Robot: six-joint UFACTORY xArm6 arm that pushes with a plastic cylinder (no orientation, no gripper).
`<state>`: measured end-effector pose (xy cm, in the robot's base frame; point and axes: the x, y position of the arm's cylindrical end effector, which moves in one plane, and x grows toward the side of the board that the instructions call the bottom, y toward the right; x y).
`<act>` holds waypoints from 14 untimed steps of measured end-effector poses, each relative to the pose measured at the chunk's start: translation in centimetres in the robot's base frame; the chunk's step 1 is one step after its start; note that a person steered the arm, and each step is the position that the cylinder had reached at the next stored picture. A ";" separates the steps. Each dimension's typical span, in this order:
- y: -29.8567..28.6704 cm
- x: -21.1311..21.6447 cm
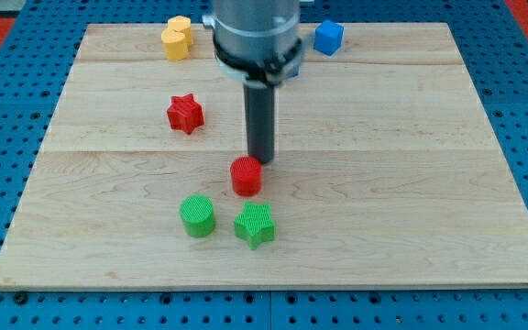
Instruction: Move the red star closer to the red circle
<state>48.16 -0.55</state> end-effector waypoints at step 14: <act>-10.2 -2.7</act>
<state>45.42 -10.71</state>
